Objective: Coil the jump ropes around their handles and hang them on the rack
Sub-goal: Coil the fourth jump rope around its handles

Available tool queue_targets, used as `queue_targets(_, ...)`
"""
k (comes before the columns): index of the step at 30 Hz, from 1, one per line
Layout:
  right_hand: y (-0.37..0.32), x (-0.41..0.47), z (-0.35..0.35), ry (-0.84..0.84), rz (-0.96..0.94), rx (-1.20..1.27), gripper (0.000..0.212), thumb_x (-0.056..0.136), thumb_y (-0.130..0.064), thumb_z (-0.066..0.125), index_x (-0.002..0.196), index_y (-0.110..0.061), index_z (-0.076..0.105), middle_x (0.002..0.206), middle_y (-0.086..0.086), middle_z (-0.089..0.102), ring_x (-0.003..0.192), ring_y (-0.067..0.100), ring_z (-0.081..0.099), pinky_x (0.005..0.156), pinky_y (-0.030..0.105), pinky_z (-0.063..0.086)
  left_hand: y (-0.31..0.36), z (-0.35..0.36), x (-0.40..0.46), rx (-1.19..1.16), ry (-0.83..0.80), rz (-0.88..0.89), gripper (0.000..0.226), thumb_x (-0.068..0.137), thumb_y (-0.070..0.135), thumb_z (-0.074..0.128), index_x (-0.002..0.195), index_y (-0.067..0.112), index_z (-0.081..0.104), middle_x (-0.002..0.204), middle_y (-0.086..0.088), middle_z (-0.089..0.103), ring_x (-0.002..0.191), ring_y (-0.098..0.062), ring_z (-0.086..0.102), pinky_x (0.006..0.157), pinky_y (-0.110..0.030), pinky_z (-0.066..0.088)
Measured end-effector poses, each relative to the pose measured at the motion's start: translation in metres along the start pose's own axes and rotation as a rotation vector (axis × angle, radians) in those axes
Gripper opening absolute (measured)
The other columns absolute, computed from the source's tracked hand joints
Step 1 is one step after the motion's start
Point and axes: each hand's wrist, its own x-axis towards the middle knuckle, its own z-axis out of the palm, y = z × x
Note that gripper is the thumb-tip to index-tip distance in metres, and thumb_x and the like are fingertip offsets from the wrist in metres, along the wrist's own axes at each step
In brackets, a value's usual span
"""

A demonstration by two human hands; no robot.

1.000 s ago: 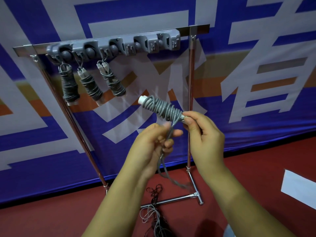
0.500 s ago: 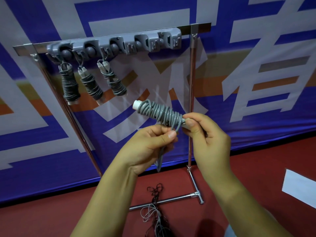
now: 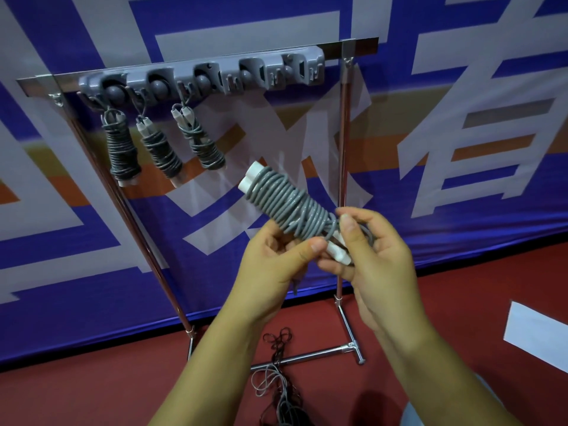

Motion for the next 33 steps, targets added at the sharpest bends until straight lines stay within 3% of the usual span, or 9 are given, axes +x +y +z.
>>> queue_targets(2,-0.002,0.001,-0.001,-0.022,0.054,0.029,0.021,0.085,-0.025,0.058,0.105,-0.018,0.059,0.078,-0.001,0.072,0.072,0.018,0.072,0.055,0.025,0.055,0.002,0.002,-0.003,-0.006,0.028,0.015,0.03,0.066,0.02,0.08,0.094,0.015,0.068,0.085,-0.014,0.065,0.07,-0.027,0.053,0.061,-0.032,0.042)
queue_targets(4,0.002,0.002,-0.004,-0.033,0.055,-0.012,0.029,0.08,-0.032,0.059,0.107,-0.022,0.056,0.08,-0.004,0.072,0.076,0.019,0.072,0.059,0.029,0.056,0.004,0.005,-0.006,-0.014,0.046,0.014,0.03,0.067,0.01,0.081,0.092,0.009,0.066,0.075,-0.004,0.068,0.055,-0.01,0.055,0.052,-0.018,0.043)
queue_targets(8,0.017,0.0,-0.014,0.054,-0.147,-0.447,0.028,0.078,-0.054,0.06,0.102,-0.041,0.05,0.099,-0.008,0.064,0.093,0.009,0.066,0.075,0.029,0.055,0.009,0.005,-0.009,0.056,0.115,0.003,0.029,0.066,0.012,0.078,0.093,0.009,0.065,0.063,0.007,0.062,0.045,-0.001,0.044,0.046,-0.018,0.036)
queue_targets(11,0.025,-0.004,-0.019,0.079,-0.451,-0.654,0.027,0.085,-0.04,0.064,0.108,-0.033,0.052,0.119,-0.005,0.054,0.11,0.005,0.055,0.091,0.021,0.046,0.011,0.004,-0.01,0.09,0.159,-0.019,0.028,0.066,0.017,0.079,0.088,0.009,0.062,0.054,0.008,0.053,0.044,-0.005,0.038,0.043,-0.02,0.031)
queue_targets(14,0.036,-0.009,-0.017,-0.042,-0.651,-0.839,0.037,0.084,-0.025,0.059,0.12,-0.023,0.052,0.129,-0.001,0.052,0.121,0.01,0.048,0.102,0.019,0.038,0.013,0.007,-0.009,-0.046,0.13,-0.065,0.016,0.077,0.009,0.07,0.083,0.005,0.057,0.053,0.007,0.051,0.041,-0.006,0.029,0.038,-0.019,0.021)
queue_targets(18,0.038,-0.005,-0.016,-0.079,-0.689,-0.861,0.038,0.085,-0.017,0.055,0.123,-0.023,0.053,0.128,-0.008,0.055,0.119,0.008,0.05,0.101,0.022,0.041,0.014,0.011,-0.011,-0.253,0.062,-0.198,0.013,0.077,0.013,0.068,0.08,0.005,0.058,0.061,0.001,0.045,0.039,-0.002,0.025,0.033,-0.013,0.023)
queue_targets(22,0.035,-0.003,-0.019,-0.079,-0.75,-0.836,0.039,0.089,-0.018,0.055,0.128,-0.021,0.055,0.125,-0.006,0.058,0.116,0.007,0.054,0.1,0.017,0.041,0.018,0.009,-0.014,-0.211,0.011,-0.215,0.011,0.079,0.018,0.067,0.078,0.009,0.06,0.063,0.002,0.046,0.042,-0.002,0.031,0.035,-0.012,0.026)
queue_targets(29,0.038,-0.001,-0.029,-0.016,-0.757,-0.783,0.035,0.089,-0.013,0.054,0.123,-0.006,0.059,0.125,-0.002,0.056,0.116,0.012,0.055,0.101,0.017,0.042,0.017,-0.004,-0.016,-0.412,-0.137,-0.373,0.029,0.08,0.007,0.056,0.108,-0.001,0.058,0.087,-0.005,0.064,0.061,-0.007,0.054,0.053,-0.017,0.046)
queue_targets(33,0.04,0.003,-0.028,-0.005,-0.713,-0.78,0.034,0.088,-0.011,0.059,0.122,-0.006,0.062,0.123,-0.004,0.056,0.116,0.012,0.056,0.1,0.017,0.042,0.016,-0.01,-0.014,-0.275,-0.102,-0.391,0.009,0.079,0.001,0.066,0.086,0.003,0.071,0.09,-0.012,0.067,0.06,-0.008,0.06,0.057,-0.016,0.051)
